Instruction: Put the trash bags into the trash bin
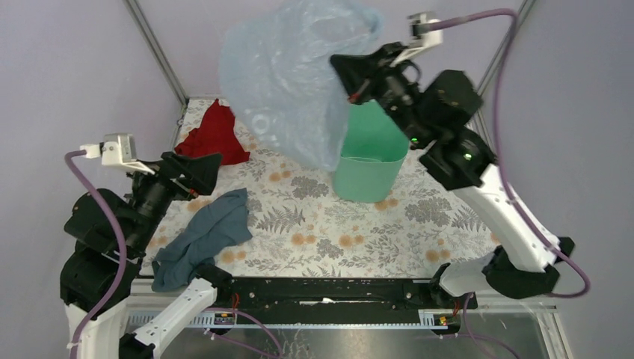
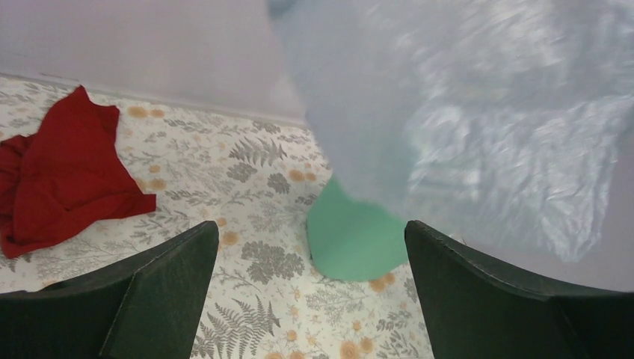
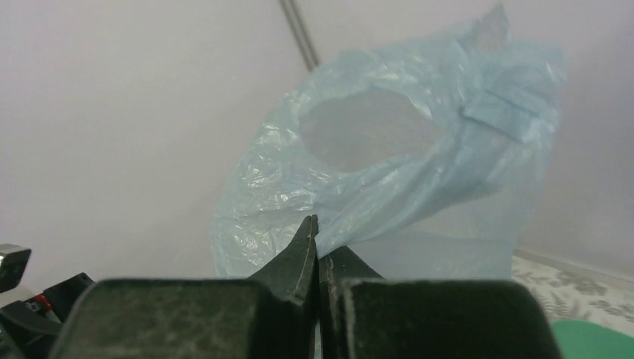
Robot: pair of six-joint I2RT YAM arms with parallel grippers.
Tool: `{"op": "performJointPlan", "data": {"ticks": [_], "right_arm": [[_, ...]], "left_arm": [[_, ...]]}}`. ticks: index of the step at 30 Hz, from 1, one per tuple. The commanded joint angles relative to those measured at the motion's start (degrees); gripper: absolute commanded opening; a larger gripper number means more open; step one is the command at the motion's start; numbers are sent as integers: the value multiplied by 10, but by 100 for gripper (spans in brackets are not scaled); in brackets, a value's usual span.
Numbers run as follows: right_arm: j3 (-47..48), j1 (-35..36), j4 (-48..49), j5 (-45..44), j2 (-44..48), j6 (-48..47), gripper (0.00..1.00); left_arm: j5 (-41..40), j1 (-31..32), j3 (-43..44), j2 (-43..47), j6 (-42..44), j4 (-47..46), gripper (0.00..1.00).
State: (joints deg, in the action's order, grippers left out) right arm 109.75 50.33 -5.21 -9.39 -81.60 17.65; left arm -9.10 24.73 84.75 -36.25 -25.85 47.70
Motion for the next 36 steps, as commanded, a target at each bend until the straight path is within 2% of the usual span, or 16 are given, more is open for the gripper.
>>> {"op": "performJointPlan", "data": {"ticks": [1, 7, 12, 15, 18, 22, 28, 32, 36], "right_arm": [[-42, -36, -74, -25, 55, -32, 0], [-106, -71, -115, -107, 91, -118, 0], [-193, -83, -105, -111, 143, -106, 0], [-222, -85, -105, -65, 158, -84, 0], [-199, -85, -130, -13, 144, -75, 0], [-112, -85, -190, -19, 134, -77, 0], [33, -85, -324, -15, 91, -65, 0], [20, -85, -330, -55, 116, -60, 0], [-36, -85, -299, -122, 145, -80, 0]], "left_arm": [[57, 1, -22, -25, -10, -52, 99], [137, 0, -42, -55, -43, -98, 99], [181, 1, -54, -80, -73, -152, 99], [217, 0, -61, -104, -91, -200, 99], [251, 1, -84, -130, -118, -252, 99], [258, 9, -96, -162, -134, -296, 99], [222, 35, -18, -231, -100, -308, 99], [204, 40, 23, -267, -94, -333, 99], [189, 41, 42, -292, -94, -365, 99]]}}
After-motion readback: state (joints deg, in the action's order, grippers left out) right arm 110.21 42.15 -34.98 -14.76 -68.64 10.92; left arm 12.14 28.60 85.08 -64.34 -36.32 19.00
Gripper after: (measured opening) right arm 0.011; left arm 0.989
